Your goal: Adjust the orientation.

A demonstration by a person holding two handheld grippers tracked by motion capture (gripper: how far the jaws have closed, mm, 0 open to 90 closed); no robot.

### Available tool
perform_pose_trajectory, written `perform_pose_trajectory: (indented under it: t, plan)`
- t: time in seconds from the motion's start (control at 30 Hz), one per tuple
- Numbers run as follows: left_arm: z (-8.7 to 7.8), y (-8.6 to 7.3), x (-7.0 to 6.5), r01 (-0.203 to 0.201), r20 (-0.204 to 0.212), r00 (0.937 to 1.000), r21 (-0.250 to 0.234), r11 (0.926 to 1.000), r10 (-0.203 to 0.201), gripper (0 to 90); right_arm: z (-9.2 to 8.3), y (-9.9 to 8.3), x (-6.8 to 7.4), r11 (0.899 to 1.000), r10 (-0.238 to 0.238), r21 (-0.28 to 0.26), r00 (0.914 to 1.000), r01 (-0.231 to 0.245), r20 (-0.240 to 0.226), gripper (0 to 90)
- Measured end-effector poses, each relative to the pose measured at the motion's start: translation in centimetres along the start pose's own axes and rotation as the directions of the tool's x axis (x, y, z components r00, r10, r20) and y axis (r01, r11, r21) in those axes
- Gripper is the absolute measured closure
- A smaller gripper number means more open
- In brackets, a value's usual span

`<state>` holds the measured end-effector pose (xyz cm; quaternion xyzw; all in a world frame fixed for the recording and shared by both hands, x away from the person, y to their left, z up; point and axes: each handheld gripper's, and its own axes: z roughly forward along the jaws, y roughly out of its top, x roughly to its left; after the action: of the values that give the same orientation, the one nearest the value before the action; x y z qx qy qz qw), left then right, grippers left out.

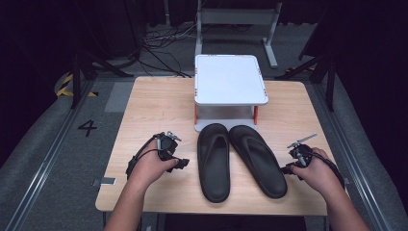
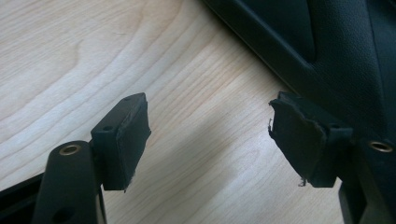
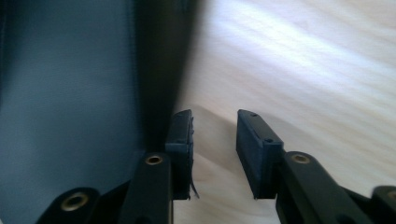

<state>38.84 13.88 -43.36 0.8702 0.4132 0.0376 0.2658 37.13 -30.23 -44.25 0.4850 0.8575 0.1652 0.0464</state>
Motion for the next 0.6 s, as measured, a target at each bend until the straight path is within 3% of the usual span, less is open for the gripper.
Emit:
perform_pose_trajectory:
  t: [0.27,0.4,0.47,0.6]
  plan:
    - [1.0,0.3,0.1,-0.001,0.013,0.9999,0.012,0.9999,0.001,28.4,0.7,0.0,2.3,1.000,-0.026,0.011,0.9918,0.028,-0.125,63.7]
    - [1.5,0.5,0.0,-0.018,0.024,0.9996,0.020,0.9996,0.018,29.0,0.9,0.2,3.2,0.999,-0.030,0.007,0.9864,0.032,-0.161,61.6]
    - [1.7,0.6,0.0,-0.009,0.027,0.9996,-0.011,0.9999,0.009,30.3,1.0,0.3,3.7,0.999,-0.037,0.001,0.9828,0.038,-0.181,61.0]
    - [2.1,0.6,0.2,-0.008,0.012,0.9999,-0.010,0.9999,0.008,31.1,1.1,0.5,4.8,0.998,-0.060,-0.005,0.9769,0.061,-0.205,60.3]
